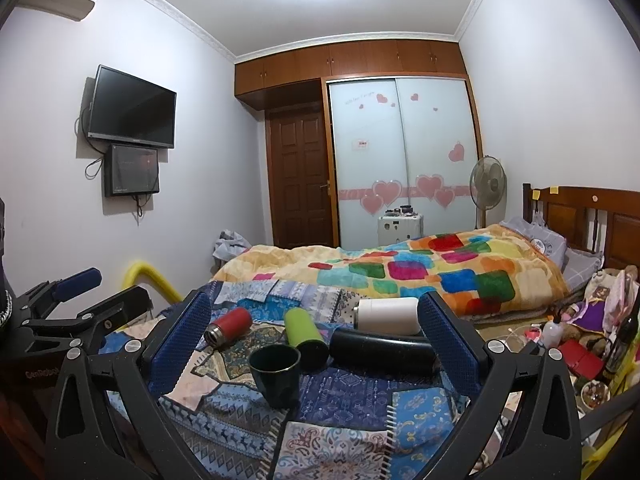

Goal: Flip cup upright

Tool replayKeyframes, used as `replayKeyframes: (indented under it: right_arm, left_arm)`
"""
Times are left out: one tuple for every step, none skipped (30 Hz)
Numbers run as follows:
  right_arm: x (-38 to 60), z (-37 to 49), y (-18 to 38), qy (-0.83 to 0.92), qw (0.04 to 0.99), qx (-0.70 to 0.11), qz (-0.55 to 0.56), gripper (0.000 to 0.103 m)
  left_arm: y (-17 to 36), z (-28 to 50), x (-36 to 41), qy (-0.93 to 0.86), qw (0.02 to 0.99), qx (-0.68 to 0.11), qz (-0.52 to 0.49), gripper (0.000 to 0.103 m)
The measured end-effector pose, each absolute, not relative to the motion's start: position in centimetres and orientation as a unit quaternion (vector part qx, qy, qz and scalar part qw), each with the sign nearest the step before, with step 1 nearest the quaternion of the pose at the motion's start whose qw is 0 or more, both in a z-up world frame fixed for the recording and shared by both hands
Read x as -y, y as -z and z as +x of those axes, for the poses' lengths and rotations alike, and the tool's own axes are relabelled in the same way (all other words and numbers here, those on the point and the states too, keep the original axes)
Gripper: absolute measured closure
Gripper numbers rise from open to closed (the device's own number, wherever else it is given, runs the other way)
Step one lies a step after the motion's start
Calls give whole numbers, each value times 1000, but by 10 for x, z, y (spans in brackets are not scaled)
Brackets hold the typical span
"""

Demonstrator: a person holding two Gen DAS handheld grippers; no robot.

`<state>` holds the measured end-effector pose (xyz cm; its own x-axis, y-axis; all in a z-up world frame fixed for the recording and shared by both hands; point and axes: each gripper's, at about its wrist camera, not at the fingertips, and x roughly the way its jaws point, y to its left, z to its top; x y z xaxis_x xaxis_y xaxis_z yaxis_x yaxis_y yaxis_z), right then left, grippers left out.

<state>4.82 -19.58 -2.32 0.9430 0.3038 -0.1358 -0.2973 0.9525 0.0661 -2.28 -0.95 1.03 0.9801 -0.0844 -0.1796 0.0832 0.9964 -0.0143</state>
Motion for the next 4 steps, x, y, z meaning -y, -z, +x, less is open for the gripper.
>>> replayKeyframes:
  right_arm:
    - [196, 48, 23, -152, 985, -73, 22, 0]
    - [196, 48, 23, -152, 985, -73, 22, 0]
    - [196, 48, 23, -152, 985, -73, 22, 0]
    - [196, 49, 24, -152, 985, -74, 22, 0]
  left_arm:
    - [-10, -23, 9, 43, 995, -90, -4, 0]
    - [-10, -22, 9, 43, 995, -91, -4, 0]
    - [-10, -22, 9, 43, 995, -91, -4, 0]
    - [-10, -22, 9, 44, 995, -92, -4, 0]
